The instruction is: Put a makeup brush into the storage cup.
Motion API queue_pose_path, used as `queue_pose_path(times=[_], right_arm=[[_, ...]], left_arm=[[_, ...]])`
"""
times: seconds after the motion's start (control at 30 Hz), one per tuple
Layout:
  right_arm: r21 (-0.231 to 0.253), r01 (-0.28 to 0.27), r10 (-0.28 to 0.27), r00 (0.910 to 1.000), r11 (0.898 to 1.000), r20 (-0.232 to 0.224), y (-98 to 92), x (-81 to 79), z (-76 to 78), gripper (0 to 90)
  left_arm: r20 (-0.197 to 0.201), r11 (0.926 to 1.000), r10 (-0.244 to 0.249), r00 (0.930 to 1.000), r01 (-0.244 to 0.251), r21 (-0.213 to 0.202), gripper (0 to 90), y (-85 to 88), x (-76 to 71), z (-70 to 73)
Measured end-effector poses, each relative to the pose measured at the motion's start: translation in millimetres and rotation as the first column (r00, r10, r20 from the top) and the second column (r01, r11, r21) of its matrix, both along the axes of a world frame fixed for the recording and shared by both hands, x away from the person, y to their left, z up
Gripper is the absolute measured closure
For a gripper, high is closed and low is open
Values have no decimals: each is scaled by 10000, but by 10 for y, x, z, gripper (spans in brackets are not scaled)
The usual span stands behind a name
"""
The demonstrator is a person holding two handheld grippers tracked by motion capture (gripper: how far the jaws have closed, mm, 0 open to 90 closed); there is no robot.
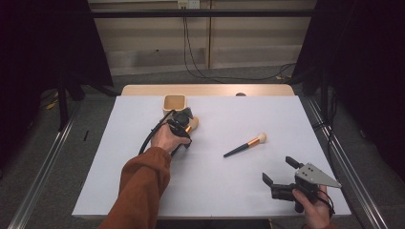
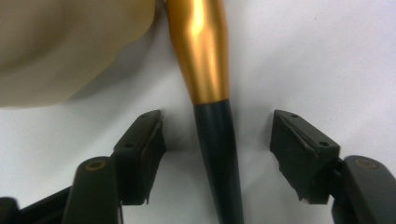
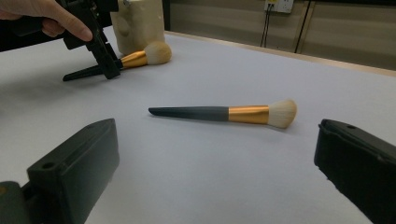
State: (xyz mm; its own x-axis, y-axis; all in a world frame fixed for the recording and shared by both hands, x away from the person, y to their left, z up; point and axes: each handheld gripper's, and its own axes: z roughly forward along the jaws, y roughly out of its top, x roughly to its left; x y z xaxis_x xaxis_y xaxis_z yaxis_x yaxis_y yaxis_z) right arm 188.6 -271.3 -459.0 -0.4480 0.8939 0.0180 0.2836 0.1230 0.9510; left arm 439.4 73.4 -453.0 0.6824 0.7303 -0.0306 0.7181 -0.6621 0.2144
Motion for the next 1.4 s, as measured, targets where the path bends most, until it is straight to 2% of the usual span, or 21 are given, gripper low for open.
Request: queue_pose_path(times=[0.07,0.37,0.5,0.63,0.87,1.0,1.27,1.4], right_arm=[[-20,10,-10,10000,10000,-13,1,0,-1,0],[-55,-4,4,10000,10000,-54,9,-4,-3,0],[-68,-6,6,10000,10000,-61,6,-3,-5,0],[-71,-12,12,10000,10000,-59,9,-4,-5,0],[-91,-7,6,10000,10000,-60,8,-7,-5,0],[-74,-7,6,10000,10000,-66,0,-10,-7,0],[-93,10,-11,10000,10000,-67,3,-10,-7,0],[-88,14,-14,10000,10000,-68,2,-11,-7,0]], left_arm=[[33,10000,29,10000,-30,40,435,3,2,9],[-87,9999,93,9999,-92,58,586,0,15,30],[-63,10000,86,9999,-85,47,624,0,11,32],[-66,10000,52,10000,-53,-31,717,14,6,37],[-83,10000,-44,10000,43,-66,743,23,7,39],[-5,9996,-104,9999,103,-262,748,51,0,37],[124,9992,-235,9996,239,-318,749,69,-17,43],[145,9986,-183,9997,190,-495,749,98,-31,46]])
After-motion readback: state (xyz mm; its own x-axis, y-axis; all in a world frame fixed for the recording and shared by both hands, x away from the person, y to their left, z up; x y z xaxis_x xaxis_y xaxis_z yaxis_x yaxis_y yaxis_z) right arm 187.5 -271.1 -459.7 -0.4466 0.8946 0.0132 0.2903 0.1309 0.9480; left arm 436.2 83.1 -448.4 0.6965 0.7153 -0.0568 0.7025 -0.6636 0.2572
